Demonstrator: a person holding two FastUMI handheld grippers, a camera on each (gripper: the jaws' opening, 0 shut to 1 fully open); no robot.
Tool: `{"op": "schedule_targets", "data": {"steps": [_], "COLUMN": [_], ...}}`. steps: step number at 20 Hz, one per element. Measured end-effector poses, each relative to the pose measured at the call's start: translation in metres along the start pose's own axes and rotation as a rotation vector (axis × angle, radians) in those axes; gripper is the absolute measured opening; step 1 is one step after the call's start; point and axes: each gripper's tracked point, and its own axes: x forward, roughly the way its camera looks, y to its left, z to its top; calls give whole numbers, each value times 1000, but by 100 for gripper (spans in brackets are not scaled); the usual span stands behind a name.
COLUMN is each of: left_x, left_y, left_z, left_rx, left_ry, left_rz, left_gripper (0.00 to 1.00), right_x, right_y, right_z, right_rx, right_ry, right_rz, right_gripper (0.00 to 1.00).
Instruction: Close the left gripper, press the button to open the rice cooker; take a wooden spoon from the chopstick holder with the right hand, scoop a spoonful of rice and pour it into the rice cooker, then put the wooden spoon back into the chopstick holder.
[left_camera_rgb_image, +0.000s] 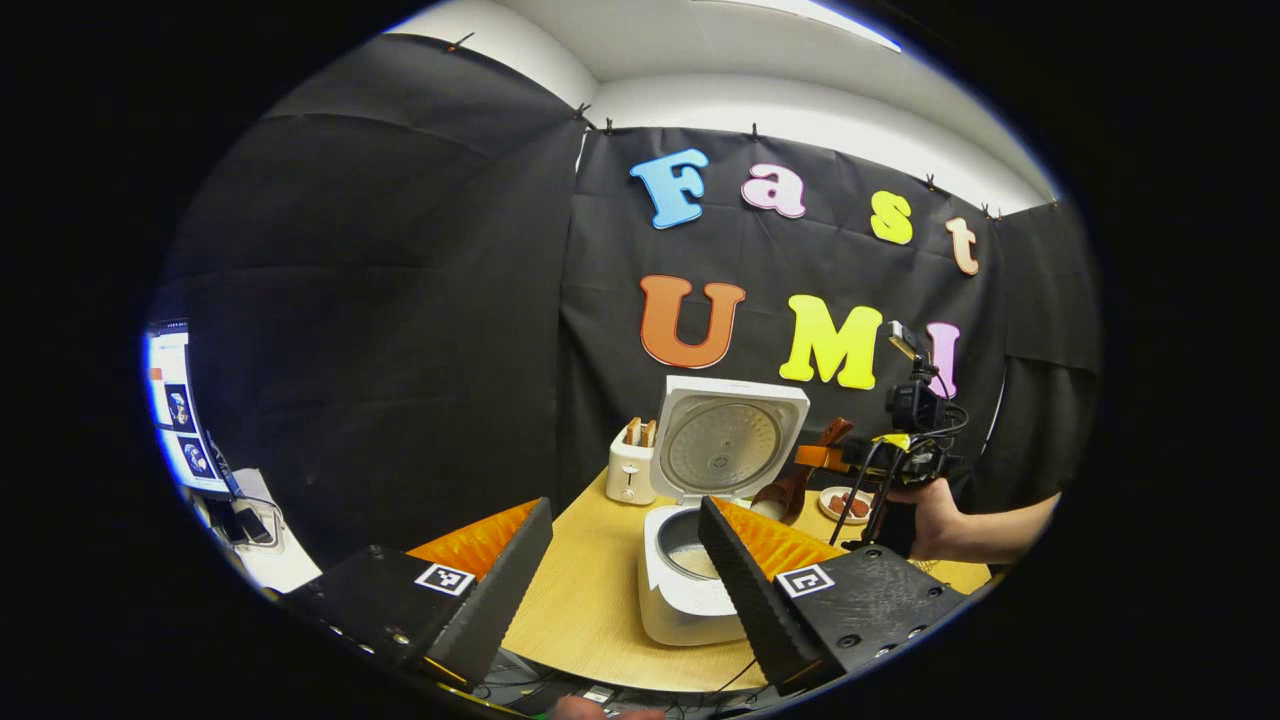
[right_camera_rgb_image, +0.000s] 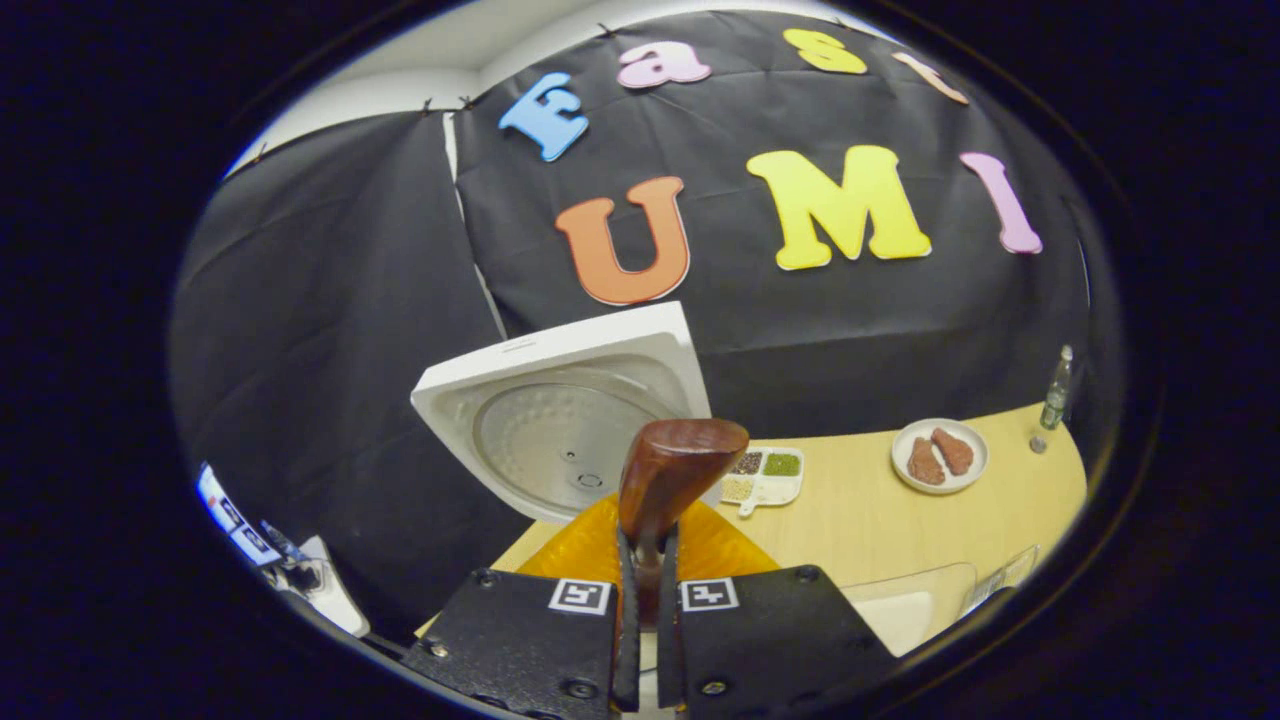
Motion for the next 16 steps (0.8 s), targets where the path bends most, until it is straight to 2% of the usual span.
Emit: {"op": "schedule_targets", "data": {"steps": [5,11,13,16], "left_x": [1,-4,-5,-6], "left_y": [8,7,7,6], "left_z": [-3,-5,-6,-5], "left_rx": [-39,-47,-46,-51], "left_ry": [0,-5,-3,-4], "left_rz": [0,2,-1,0], "left_gripper": [94,94,94,94], "right_x": [-5,-12,-17,-14], "right_y": [22,52,61,67], "right_z": [8,16,15,15], "right_rx": [-223,-509,-577,-613], "right_ry": [-34,-107,-129,-136], "right_rz": [-19,-3,-2,9], "right_gripper": [12,12,12,12]}}
